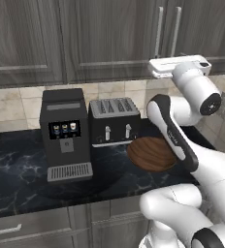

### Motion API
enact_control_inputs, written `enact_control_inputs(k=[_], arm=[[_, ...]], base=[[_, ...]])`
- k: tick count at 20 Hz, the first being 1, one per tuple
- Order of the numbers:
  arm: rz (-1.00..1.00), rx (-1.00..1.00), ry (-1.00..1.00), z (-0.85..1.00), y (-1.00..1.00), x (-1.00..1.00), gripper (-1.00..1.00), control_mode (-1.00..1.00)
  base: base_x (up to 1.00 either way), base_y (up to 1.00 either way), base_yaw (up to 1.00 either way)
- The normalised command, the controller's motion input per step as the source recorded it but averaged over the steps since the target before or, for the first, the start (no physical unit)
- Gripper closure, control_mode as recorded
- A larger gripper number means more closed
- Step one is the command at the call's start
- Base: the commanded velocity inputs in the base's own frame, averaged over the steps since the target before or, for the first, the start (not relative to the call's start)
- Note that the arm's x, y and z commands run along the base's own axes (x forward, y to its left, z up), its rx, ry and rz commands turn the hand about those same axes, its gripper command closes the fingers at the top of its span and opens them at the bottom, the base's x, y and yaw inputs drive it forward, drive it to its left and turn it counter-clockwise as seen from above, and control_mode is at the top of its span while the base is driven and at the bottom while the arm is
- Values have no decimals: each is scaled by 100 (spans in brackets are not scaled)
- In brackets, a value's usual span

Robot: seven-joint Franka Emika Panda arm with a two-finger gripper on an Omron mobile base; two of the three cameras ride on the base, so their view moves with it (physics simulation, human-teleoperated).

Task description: Open the cabinet. Pick the kiwi and banana from the cabinet and place them into the bowl. Then close the cabinet.

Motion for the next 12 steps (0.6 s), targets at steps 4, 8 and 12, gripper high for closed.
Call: enact_control_inputs(k=[4, 8, 12], arm=[[0, 0, 0, 0, -15, 70, -100, -100], [0, 0, 0, 0, -15, 74, -100, -100], [0, 0, 0, -1, -22, 74, -100, -100]], base=[[0, 0, 0], [0, 0, 0], [0, 0, 0]])
